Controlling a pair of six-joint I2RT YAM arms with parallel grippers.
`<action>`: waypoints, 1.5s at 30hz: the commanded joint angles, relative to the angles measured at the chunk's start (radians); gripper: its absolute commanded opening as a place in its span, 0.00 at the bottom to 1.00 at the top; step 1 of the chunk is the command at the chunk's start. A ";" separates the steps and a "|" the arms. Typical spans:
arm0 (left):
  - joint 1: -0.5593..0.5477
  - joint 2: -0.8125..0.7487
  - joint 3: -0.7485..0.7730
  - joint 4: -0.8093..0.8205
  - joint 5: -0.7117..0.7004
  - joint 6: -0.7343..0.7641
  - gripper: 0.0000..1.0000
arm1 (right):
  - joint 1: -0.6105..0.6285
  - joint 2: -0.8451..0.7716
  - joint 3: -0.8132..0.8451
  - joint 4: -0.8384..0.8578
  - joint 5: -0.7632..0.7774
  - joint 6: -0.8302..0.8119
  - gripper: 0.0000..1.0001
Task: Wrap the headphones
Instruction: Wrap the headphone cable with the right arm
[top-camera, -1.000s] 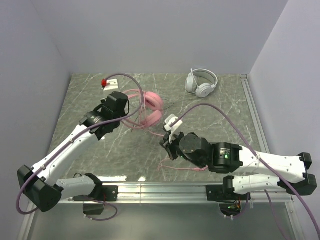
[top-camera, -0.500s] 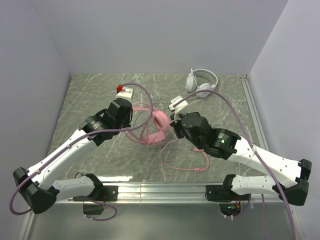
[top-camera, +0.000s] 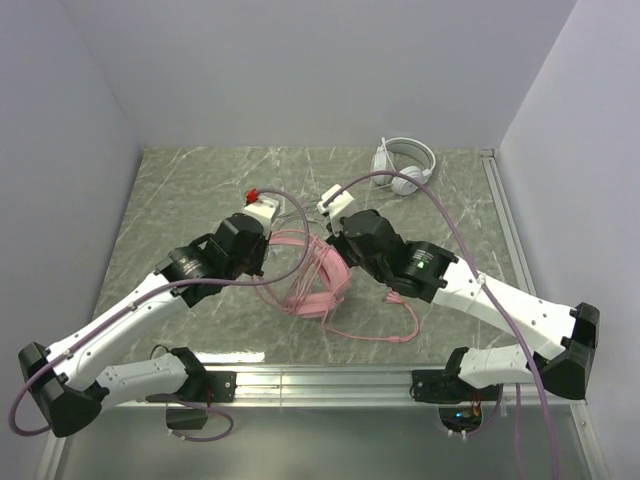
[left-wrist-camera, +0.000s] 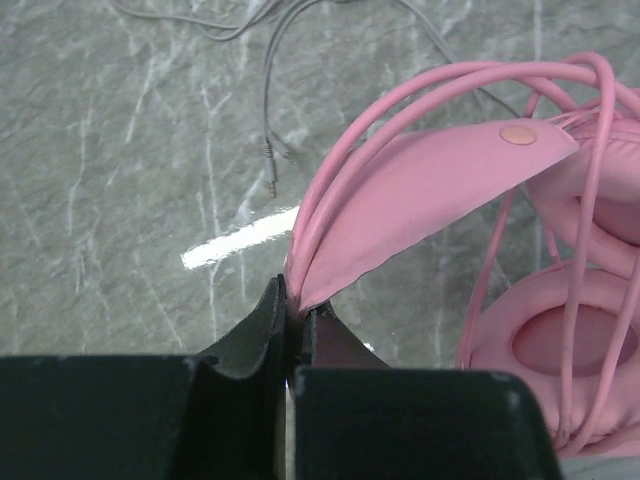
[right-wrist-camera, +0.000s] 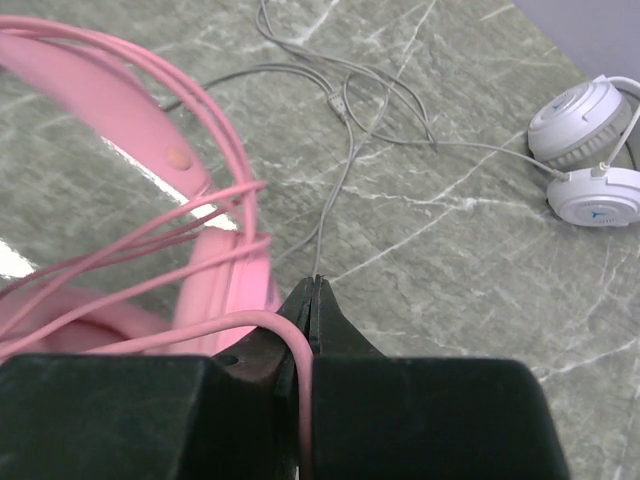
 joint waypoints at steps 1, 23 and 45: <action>-0.012 -0.079 -0.007 0.054 0.109 0.035 0.00 | -0.029 0.007 0.045 0.010 0.013 -0.043 0.00; -0.024 -0.143 0.042 -0.007 0.195 0.078 0.00 | -0.090 0.140 0.117 -0.105 0.087 -0.089 0.01; -0.053 -0.062 0.191 -0.130 0.261 0.090 0.00 | -0.155 0.102 -0.011 0.106 0.071 -0.172 0.19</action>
